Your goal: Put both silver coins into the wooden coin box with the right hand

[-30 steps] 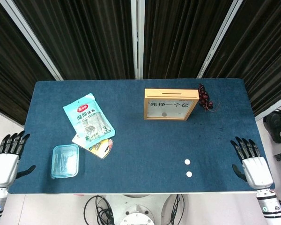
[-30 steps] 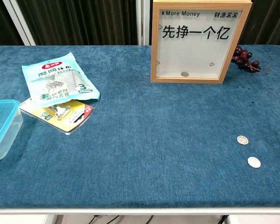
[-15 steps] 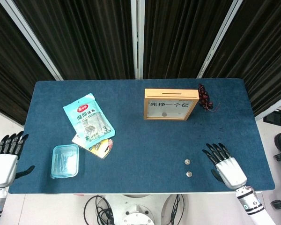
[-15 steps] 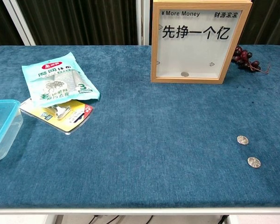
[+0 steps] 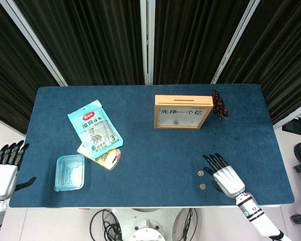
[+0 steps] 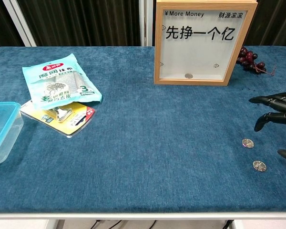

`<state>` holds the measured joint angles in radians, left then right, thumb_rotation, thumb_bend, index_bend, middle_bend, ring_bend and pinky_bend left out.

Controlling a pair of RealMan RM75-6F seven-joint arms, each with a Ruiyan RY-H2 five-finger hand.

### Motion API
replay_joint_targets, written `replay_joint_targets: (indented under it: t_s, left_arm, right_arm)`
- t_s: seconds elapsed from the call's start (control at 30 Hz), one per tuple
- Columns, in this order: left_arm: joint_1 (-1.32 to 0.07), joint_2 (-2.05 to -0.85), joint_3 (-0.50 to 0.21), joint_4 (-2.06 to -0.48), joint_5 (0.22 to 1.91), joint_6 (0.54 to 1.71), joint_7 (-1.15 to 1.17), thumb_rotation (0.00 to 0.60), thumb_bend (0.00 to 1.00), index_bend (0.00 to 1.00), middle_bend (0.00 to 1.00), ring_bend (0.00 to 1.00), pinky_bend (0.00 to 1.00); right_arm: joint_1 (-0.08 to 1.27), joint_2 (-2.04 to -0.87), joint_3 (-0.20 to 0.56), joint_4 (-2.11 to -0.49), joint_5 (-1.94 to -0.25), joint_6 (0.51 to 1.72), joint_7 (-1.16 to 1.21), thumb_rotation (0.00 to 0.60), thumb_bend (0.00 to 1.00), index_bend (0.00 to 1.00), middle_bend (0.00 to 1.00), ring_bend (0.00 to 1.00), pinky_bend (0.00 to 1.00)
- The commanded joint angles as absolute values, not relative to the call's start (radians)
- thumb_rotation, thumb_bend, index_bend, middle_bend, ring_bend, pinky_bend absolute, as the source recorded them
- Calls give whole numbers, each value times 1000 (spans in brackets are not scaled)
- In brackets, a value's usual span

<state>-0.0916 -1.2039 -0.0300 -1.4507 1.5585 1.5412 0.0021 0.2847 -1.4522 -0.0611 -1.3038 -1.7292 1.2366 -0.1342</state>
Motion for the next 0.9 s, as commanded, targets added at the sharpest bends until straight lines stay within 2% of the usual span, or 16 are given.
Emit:
replay_joint_targets:
  t_s: [0.03,0.9]
  left_arm:
    - [-92,-1204,-30,-1448,1558,1540,-2,600,0,0,0,0,0]
    - [-92,-1206,-29,-1419,1552,1533,-36,600,0,0,0,0,0]
  right_arm:
    - [291,-1463,-62,-1294,-1721,1227,-133,600,280,300,0,0,0]
    - [319,-1509,-93,-1228,-1711,1211,-118,600,325,269,0,0,0]
